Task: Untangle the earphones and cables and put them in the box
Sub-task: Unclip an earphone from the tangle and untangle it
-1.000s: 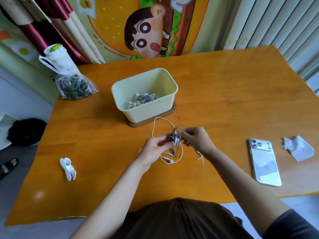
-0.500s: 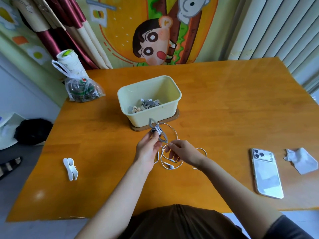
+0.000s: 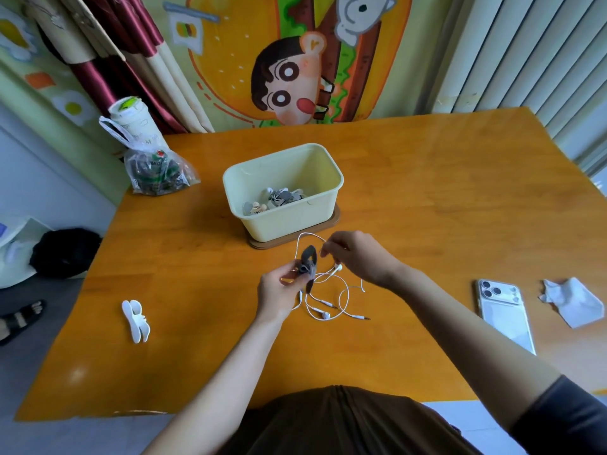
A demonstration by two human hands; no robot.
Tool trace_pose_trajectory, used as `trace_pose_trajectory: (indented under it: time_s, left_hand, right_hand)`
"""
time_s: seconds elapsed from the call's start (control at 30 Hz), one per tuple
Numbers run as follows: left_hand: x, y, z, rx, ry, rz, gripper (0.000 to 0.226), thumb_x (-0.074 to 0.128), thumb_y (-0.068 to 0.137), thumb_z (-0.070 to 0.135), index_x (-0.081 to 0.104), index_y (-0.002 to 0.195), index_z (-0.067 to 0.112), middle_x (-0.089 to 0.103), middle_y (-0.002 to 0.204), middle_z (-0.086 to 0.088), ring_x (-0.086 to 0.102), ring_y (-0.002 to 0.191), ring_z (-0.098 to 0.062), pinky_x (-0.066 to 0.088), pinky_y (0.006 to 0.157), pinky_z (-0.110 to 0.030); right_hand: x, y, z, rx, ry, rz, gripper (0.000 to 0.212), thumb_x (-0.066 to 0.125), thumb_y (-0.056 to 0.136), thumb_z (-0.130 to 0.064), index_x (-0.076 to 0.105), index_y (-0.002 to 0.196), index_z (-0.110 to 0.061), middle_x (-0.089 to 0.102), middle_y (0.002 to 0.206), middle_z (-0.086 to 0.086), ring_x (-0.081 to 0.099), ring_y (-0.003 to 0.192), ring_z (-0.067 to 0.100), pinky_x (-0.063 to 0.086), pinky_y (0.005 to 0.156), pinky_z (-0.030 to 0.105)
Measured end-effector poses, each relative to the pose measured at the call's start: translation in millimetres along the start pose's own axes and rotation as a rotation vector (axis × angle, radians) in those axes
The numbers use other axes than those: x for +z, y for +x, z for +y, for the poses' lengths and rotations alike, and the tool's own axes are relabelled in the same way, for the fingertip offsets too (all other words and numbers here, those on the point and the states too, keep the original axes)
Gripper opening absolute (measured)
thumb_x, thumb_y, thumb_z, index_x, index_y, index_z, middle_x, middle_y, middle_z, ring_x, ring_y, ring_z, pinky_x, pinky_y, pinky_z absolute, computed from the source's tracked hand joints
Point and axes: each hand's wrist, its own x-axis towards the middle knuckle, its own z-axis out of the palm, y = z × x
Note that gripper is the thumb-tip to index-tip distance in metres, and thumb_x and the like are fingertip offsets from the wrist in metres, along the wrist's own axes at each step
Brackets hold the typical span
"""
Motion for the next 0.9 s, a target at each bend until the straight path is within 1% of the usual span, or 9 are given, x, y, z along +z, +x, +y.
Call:
trace_pose_trajectory:
  time_s: [0.03,0.1,0.17,0.23,0.33,0.4,0.57,0.73,0.9]
  left_hand:
    - [1.7,-1.7,2.1,0.007,-0.01,-0.067,0.02,0.07,0.084,0.011,0.071,0.102,0.021,0.071,0.089,0.006,0.064,0.086,-0.007,0.049,0.074,-0.011]
    - [3.1,-4.9,8.8,0.002,-0.067,-0.182,0.024,0.068,0.085,0.009,0.069,0.099,0.028,0.071,0.088,0.013,0.064,0.086,0.0,0.046,0.072,-0.006]
    - [1.9,-5.9,13.8,0.006,-0.127,-0.271,0.027,0.067,0.086,0.007,0.068,0.101,0.029,0.072,0.091,0.017,0.065,0.089,0.003,0.046,0.076,-0.006]
    - [0.2,-6.6,18.0,0.029,-0.143,-0.338,0.027,0.066,0.086,0.007,0.068,0.107,0.025,0.072,0.096,0.012,0.065,0.091,0.004,0.044,0.078,-0.006]
    - [1.6,-8.0,25.0,0.03,-0.283,-0.385,0.029,0.064,0.086,0.005,0.067,0.113,0.016,0.073,0.101,0.006,0.065,0.096,0.0,0.045,0.082,-0.009]
    - [3.2,-6.8,28.1,-0.001,-0.427,-0.378,0.032,0.062,0.085,0.006,0.066,0.115,0.012,0.073,0.102,0.005,0.065,0.099,-0.004,0.047,0.083,-0.013]
    - [1.8,-2.3,30.5,-0.116,-0.595,-0.312,0.022,0.057,0.088,0.01,0.067,0.104,0.021,0.073,0.098,0.002,0.062,0.097,-0.015,0.045,0.084,-0.026]
    - [2.8,2.3,30.2,-0.248,-0.753,-0.2,0.019,0.052,0.094,0.016,0.063,0.108,0.024,0.068,0.107,-0.003,0.061,0.102,-0.017,0.043,0.084,-0.028]
    - [3.9,5.1,20.2,-0.292,-0.756,-0.004,0.015,0.057,0.093,0.013,0.066,0.101,0.024,0.068,0.095,-0.001,0.059,0.091,-0.015,0.043,0.077,-0.026]
  right_hand:
    - [-2.5,2.3,0.8,0.015,-0.02,0.01,0.027,0.044,0.098,-0.021,0.068,0.088,-0.015,0.058,0.071,-0.004,0.047,0.055,0.005,0.032,0.05,0.018]
    - [-6.8,5.3,3.6,0.052,-0.031,0.047,0.026,0.046,0.097,-0.022,0.068,0.086,-0.016,0.056,0.068,-0.008,0.046,0.054,0.005,0.032,0.049,0.019]
    - [-9.9,6.1,7.4,0.068,-0.029,0.081,0.025,0.046,0.097,-0.021,0.067,0.084,-0.016,0.056,0.068,-0.008,0.046,0.053,0.005,0.033,0.048,0.016]
    - [-10.2,5.0,10.7,0.08,-0.013,0.086,0.024,0.047,0.097,-0.02,0.065,0.082,-0.017,0.055,0.067,-0.008,0.046,0.053,0.005,0.034,0.047,0.014]
    - [-4.5,0.0,12.1,0.118,0.064,0.084,0.03,0.048,0.097,-0.019,0.058,0.069,-0.016,0.052,0.061,-0.009,0.045,0.054,0.01,0.034,0.05,0.017]
    - [-0.3,-5.8,11.2,0.141,0.182,0.092,0.037,0.049,0.097,-0.02,0.054,0.061,-0.019,0.05,0.057,-0.007,0.042,0.052,0.009,0.033,0.05,0.018]
    - [14.5,-19.3,16.2,0.212,0.424,0.077,0.029,0.048,0.098,-0.024,0.061,0.072,-0.021,0.053,0.064,-0.005,0.041,0.054,0.007,0.033,0.046,0.012]
    - [38.1,-29.3,18.5,0.23,0.395,0.029,0.03,0.042,0.1,-0.023,0.063,0.079,-0.015,0.053,0.063,-0.006,0.043,0.053,0.006,0.035,0.048,0.013]
    - [47.0,-33.0,5.2,0.13,0.305,0.005,0.028,0.041,0.1,-0.022,0.061,0.08,-0.015,0.053,0.061,-0.009,0.044,0.049,0.004,0.034,0.048,0.013]
